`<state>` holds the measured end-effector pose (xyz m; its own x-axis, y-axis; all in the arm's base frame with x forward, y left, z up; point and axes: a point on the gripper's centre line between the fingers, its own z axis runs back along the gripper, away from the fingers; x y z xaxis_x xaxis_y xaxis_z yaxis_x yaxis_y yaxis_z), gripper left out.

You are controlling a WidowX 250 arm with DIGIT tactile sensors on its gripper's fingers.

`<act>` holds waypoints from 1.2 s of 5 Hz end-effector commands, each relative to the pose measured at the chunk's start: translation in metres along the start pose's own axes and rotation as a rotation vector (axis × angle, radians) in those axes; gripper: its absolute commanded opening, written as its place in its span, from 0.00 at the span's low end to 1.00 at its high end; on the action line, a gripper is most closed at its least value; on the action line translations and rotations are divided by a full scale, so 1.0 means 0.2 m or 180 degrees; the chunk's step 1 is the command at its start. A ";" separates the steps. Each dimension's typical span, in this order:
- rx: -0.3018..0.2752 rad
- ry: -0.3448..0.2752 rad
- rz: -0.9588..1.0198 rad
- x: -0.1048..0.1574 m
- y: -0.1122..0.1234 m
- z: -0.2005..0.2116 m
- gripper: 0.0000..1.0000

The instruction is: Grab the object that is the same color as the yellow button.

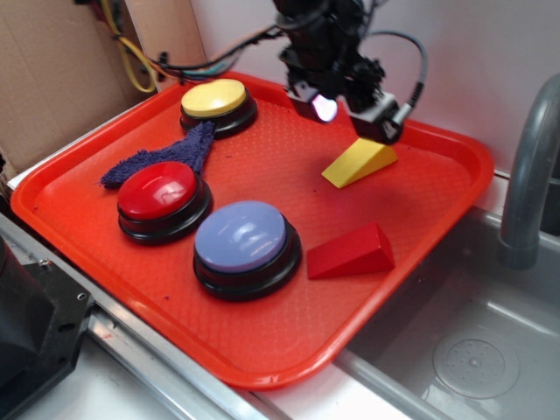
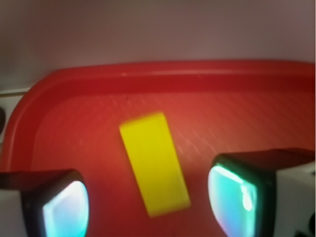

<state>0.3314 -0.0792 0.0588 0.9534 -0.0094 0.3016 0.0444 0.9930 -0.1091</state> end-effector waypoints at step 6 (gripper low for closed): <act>0.0281 -0.0012 0.0183 0.12 -0.07 -0.04 0.00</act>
<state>0.3392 -0.0887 0.0286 0.9767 0.0465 0.2095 -0.0448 0.9989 -0.0127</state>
